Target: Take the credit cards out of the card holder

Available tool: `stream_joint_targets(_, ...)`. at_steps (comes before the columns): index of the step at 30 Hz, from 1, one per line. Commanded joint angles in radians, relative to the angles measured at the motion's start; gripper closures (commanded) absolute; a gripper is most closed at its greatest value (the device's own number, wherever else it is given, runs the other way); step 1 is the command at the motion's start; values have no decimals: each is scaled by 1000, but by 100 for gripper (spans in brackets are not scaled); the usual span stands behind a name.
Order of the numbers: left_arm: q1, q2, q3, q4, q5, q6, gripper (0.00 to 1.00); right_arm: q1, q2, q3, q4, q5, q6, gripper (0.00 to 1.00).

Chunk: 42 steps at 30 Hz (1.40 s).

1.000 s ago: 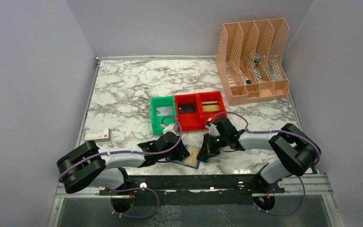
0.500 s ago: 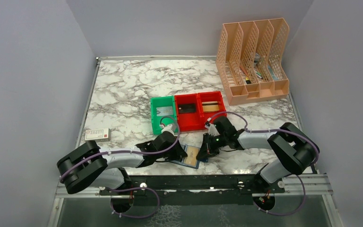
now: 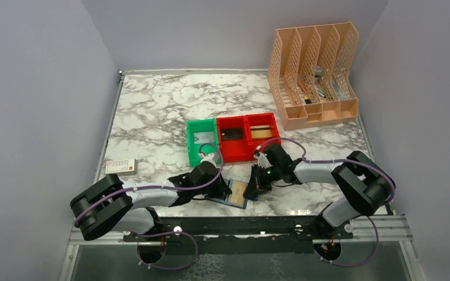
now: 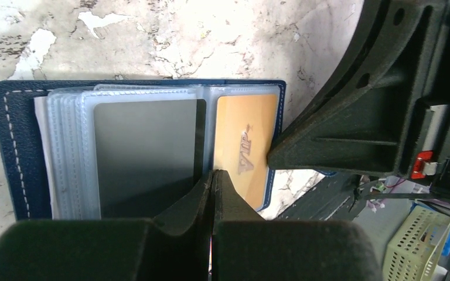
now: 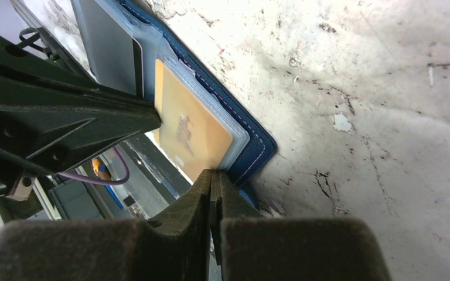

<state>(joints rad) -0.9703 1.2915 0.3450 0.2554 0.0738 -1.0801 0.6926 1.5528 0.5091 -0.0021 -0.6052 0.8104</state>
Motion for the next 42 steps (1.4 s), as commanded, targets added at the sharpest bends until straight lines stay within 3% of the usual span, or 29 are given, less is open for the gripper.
stream_joint_targets(1, -6, -82, 17, -6, 14, -19, 100, 5, 68, -18, -94, 325, -77, 96)
stream_joint_targets(4, -1, -131, 41, -124, -39, 17, 100, 5, 70, -15, -99, 329, -83, 96)
stream_joint_targets(13, 19, -156, 57, -224, -69, 53, 100, 5, 59, 6, -115, 337, -101, 96)
stream_joint_targets(35, 23, -175, 83, -304, -106, 100, 100, 5, 45, 68, -164, 354, -149, 96)
stream_joint_targets(42, 23, -160, 73, -275, -97, 84, 100, 5, -48, 117, -200, 301, -201, 91)
